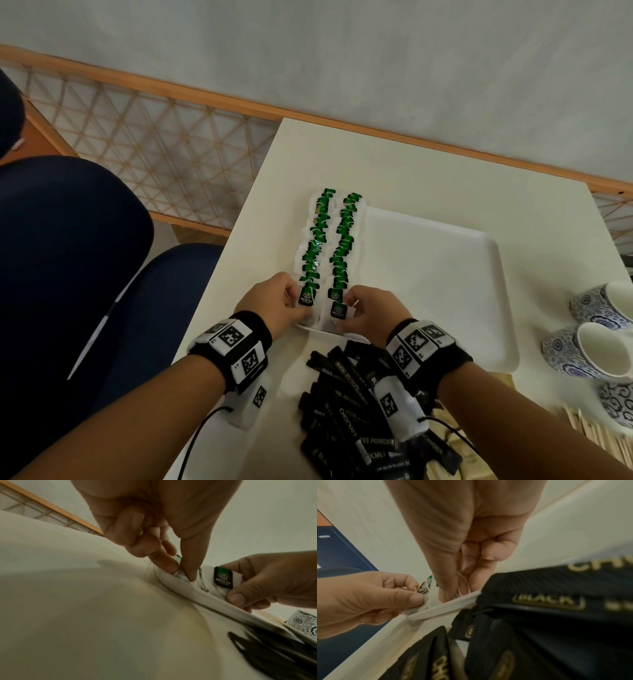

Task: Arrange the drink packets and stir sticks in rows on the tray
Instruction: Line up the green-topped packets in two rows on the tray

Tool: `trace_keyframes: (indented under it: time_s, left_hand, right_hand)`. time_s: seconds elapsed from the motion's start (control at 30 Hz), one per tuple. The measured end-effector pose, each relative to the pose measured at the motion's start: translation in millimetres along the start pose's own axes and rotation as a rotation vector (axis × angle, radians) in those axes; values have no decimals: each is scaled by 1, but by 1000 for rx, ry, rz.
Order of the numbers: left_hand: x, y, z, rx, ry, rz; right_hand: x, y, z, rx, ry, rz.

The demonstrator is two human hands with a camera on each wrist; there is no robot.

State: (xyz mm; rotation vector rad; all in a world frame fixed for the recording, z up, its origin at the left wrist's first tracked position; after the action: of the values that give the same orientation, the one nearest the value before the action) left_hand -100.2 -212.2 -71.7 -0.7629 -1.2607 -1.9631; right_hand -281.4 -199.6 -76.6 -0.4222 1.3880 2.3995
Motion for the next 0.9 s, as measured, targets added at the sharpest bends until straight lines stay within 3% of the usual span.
trace_keyframes:
  time_s: [0.63, 0.77, 0.9]
  left_hand:
    - [-4, 2, -2, -73, 72, -77]
    - [-1, 13, -7, 15, 84, 136]
    - [17, -4, -11, -136, 116, 459]
  right_hand:
    - [0, 7, 3, 17, -24, -30]
    - [11, 23, 1, 93, -61, -200]
    - [2, 11, -7, -6, -18, -110]
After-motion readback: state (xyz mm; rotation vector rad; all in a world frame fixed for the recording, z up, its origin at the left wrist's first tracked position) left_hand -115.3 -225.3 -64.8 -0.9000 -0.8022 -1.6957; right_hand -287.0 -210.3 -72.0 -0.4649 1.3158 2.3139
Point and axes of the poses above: each hand's wrist, its own z-axis away from the middle knuckle, its own y-axis out of the back of the hand, x = y × z, the point moved 10 cm from there along -z, towards the middle knuckle, and after that the axes turned 6 degrees about z, right-handed, at the moved point
